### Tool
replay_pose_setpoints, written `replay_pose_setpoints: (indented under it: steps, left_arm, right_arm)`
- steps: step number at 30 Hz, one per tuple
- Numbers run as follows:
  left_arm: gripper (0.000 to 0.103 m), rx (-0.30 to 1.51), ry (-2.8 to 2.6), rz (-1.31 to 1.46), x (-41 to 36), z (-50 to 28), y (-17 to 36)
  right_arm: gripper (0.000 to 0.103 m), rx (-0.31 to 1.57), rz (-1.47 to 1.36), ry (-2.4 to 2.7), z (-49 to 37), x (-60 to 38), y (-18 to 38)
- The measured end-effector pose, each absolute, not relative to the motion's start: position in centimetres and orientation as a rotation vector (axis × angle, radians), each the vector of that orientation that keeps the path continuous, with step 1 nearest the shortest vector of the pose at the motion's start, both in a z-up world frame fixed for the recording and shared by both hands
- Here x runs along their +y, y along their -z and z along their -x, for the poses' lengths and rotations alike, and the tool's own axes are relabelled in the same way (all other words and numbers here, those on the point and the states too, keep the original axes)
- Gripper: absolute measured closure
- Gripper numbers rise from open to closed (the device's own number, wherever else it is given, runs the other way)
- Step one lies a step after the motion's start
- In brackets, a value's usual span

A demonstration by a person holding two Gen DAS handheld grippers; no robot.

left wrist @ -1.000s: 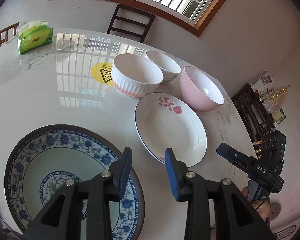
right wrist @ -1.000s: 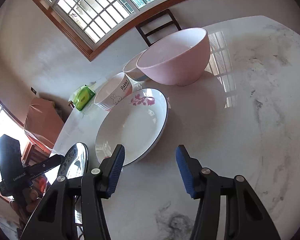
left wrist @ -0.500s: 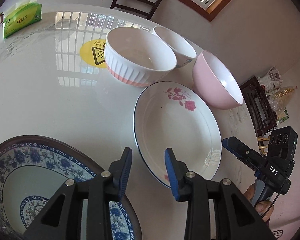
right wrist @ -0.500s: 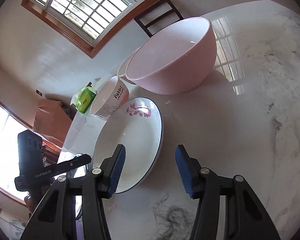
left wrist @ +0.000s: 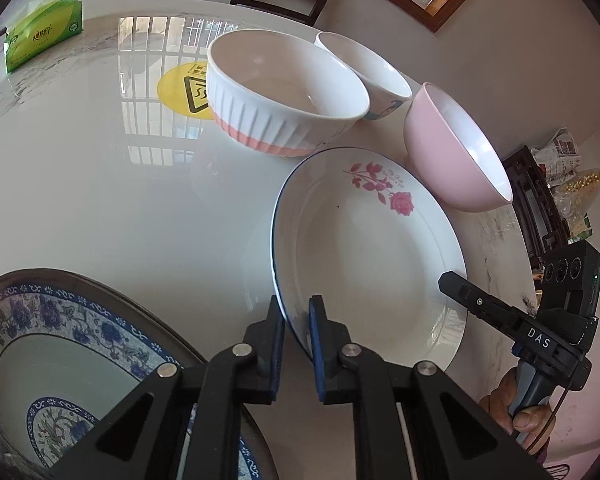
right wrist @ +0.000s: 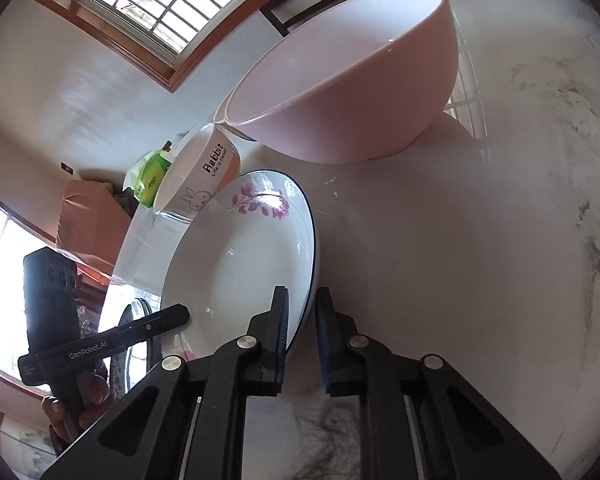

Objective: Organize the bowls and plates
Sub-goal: 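Close both grippers on the rim of the white pink-flower plate and lift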

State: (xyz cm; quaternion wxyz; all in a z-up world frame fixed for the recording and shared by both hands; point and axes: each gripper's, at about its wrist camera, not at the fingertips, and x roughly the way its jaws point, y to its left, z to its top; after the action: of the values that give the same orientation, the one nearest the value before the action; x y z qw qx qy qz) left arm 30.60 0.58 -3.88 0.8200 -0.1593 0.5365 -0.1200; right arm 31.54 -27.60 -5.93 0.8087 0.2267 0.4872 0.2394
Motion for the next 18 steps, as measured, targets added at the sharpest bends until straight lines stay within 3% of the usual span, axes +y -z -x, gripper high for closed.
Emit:
replay_pose_setpoints:
  steps: [18]
  left_arm:
    - [0.091, 0.991, 0.202, 0.352, 2.9, -21.2, -1.5]
  right_arm:
    - [0.089, 0.987, -0.486, -0.569, -26.2, -26.6, 2.7]
